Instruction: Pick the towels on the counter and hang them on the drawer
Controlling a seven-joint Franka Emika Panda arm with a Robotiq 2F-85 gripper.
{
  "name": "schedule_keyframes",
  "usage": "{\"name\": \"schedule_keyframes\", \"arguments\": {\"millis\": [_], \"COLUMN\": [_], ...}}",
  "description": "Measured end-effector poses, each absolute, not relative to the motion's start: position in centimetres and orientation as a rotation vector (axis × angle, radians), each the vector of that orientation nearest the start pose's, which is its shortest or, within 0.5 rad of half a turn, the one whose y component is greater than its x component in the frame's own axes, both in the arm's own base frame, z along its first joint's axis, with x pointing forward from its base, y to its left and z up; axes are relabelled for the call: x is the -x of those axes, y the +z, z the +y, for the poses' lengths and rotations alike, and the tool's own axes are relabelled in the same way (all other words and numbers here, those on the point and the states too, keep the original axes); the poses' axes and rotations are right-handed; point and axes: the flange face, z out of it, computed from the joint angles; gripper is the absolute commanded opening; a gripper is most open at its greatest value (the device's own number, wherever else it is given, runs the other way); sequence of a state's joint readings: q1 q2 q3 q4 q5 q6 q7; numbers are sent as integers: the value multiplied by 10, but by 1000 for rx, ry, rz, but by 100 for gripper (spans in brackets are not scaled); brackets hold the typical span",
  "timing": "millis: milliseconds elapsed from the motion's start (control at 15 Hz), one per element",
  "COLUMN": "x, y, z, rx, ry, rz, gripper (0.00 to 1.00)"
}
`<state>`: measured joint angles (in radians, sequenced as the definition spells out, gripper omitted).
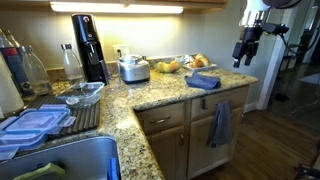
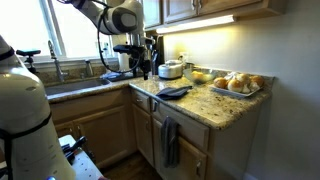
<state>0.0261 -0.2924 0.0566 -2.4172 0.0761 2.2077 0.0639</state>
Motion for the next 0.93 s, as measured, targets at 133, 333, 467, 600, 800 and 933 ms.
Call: {"name": "schedule_keyframes", "arguments": {"millis": [133,333,467,600,800,933], "x": [-476,-505,-516,-520,-520,-520], "y": [412,398,401,407,408,408], "z": [33,25,23,23,23,23], "rx": [3097,3118,3125,3128,3128,3128], "ry": [-130,-129,-144,-165,-168,-168], "rz": [18,-2,-30,-42,-46,-47], "gripper": [100,100,100,100,100,100]}}
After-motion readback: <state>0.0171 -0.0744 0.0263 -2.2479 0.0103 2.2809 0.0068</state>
